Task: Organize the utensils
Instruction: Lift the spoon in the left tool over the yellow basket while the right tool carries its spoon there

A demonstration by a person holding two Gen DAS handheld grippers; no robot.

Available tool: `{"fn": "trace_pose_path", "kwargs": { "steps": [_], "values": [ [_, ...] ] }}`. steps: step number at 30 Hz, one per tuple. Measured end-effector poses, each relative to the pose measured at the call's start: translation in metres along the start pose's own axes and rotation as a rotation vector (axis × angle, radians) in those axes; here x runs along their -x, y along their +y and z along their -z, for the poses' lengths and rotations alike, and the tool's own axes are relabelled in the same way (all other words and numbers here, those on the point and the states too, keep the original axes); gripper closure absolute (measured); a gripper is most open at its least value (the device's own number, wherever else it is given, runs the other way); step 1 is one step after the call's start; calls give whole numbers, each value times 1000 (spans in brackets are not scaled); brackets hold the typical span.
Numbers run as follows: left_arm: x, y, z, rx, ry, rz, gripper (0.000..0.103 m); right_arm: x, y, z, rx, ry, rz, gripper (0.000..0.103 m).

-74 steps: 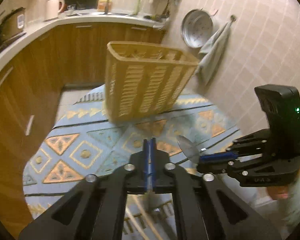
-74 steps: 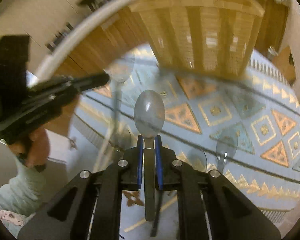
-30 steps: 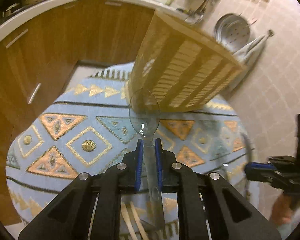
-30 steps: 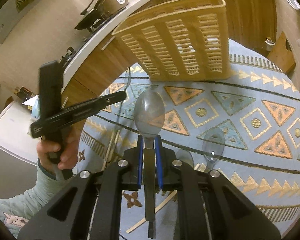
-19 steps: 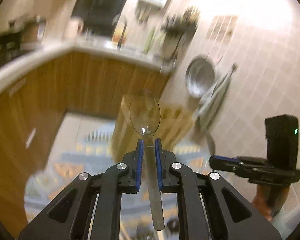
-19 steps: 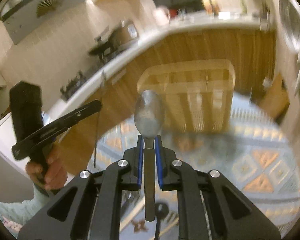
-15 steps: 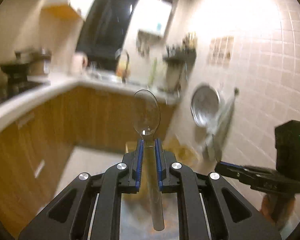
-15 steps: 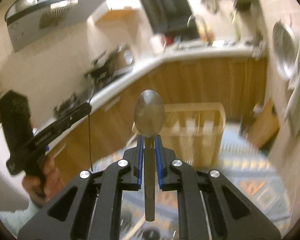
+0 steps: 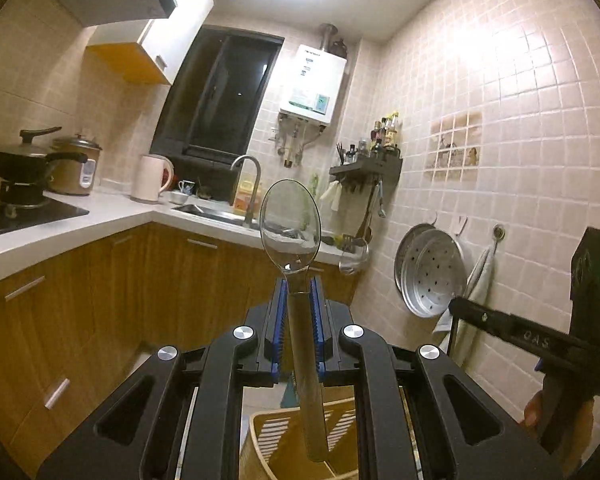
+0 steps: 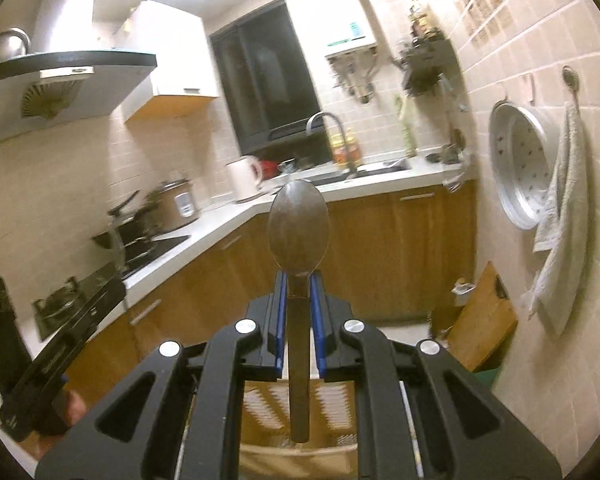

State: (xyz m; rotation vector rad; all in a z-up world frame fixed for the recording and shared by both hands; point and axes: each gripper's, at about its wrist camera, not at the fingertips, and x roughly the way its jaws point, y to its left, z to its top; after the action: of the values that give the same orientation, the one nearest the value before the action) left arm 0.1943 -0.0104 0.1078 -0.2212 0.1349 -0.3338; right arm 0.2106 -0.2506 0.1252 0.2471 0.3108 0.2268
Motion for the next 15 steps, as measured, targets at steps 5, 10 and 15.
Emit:
{"fn": "trace_pose_path", "kwargs": {
  "steps": [5,10,15],
  "values": [
    [-14,0,21,-31,-10,-57,93,-21,-8,19,21,-2,52,93],
    [-24,0,40,-63,-8,-138,93,-30,-7,37,59,5,75,93],
    [-15,-4,45,-83,-36,-170,87,-30,-5,49,81,25,79,93]
  ]
}}
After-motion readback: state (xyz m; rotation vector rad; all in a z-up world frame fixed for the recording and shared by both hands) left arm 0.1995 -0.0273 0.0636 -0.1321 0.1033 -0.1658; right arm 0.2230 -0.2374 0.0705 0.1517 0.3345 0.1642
